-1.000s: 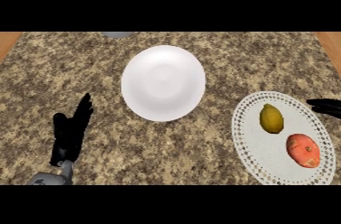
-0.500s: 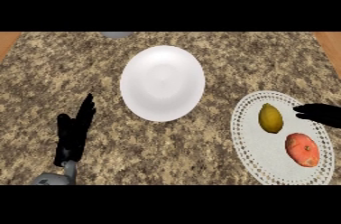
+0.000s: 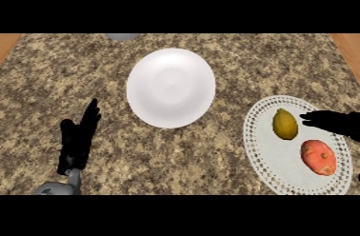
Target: Pick the squash from the placemat and place it in the plate
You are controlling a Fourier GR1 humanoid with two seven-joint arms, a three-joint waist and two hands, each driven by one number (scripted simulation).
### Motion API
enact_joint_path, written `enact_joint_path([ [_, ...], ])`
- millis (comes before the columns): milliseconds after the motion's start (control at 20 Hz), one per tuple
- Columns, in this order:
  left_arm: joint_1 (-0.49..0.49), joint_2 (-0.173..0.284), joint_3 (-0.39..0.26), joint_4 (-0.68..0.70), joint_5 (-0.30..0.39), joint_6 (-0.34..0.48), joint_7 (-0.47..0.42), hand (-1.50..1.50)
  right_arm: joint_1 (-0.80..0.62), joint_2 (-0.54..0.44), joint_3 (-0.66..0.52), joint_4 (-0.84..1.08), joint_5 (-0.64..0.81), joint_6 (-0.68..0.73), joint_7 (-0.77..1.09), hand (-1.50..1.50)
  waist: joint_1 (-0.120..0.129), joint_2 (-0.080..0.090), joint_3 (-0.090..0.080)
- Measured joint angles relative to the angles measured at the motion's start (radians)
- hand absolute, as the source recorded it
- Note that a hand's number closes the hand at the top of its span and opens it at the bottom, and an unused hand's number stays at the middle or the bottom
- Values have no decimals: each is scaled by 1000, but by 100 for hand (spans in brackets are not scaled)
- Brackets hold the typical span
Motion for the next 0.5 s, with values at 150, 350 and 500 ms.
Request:
enact_joint_path([
  [150, 2, 0, 10, -16, -6, -9, 17, 0, 12, 25, 8, 15, 33, -18, -6, -150, -1, 0, 0],
  [350, 9, -12, 21, -11, -15, -20, 9, 0, -4, 64, 12, 50, 70, -21, -4, -150, -1, -1, 0],
  [500, 33, -22, 19, -25, -29, -24, -7, 0, -6, 84, 12, 67, 90, -24, -8, -150, -1, -2, 0],
])
